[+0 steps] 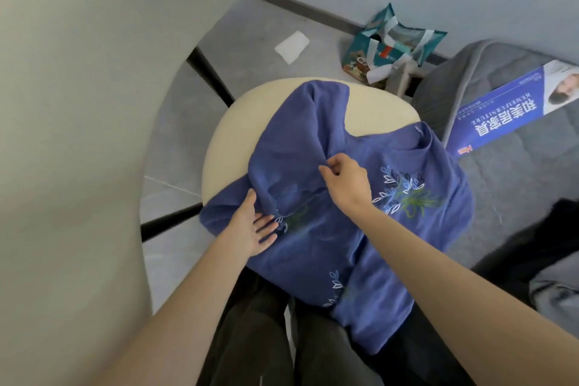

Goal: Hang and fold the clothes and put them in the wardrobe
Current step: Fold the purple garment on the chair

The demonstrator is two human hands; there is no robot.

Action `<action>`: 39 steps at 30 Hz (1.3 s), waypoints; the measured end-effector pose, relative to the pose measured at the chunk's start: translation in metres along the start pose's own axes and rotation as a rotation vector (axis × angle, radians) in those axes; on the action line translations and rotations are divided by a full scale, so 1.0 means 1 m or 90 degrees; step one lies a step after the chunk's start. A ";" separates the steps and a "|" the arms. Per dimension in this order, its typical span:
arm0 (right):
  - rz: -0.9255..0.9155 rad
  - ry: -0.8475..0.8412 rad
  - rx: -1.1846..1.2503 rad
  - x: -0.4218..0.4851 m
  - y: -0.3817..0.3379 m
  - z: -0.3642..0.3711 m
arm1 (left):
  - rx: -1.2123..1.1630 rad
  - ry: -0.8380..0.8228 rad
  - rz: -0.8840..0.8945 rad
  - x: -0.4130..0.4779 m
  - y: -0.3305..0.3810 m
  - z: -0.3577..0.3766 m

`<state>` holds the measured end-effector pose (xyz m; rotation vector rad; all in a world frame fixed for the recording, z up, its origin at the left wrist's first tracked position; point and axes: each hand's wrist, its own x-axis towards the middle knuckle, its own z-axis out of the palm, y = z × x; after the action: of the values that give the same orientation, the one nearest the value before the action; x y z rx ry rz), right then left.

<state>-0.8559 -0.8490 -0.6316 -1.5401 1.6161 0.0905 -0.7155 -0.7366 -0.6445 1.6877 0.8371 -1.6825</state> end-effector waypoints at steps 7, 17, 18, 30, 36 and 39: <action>-0.015 0.137 0.061 -0.012 0.025 -0.030 | 0.035 0.033 0.115 0.004 -0.020 0.011; -0.072 0.107 0.009 0.015 0.016 -0.032 | -0.043 0.167 0.140 0.010 -0.021 0.000; -0.084 0.076 0.026 0.023 0.008 -0.027 | -0.055 0.170 0.140 0.013 -0.016 -0.003; 0.000 0.037 0.272 0.096 -0.058 -0.007 | -0.129 0.180 0.287 0.037 0.025 -0.008; -0.131 0.018 0.168 0.104 -0.069 -0.002 | -0.151 0.234 0.341 0.037 0.049 -0.018; -0.206 0.005 0.105 0.082 -0.057 0.003 | -0.105 0.372 0.387 0.026 0.034 -0.009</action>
<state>-0.7939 -0.9232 -0.6556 -1.6509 1.3253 -0.2208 -0.6834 -0.7495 -0.6708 2.0699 0.5909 -0.7066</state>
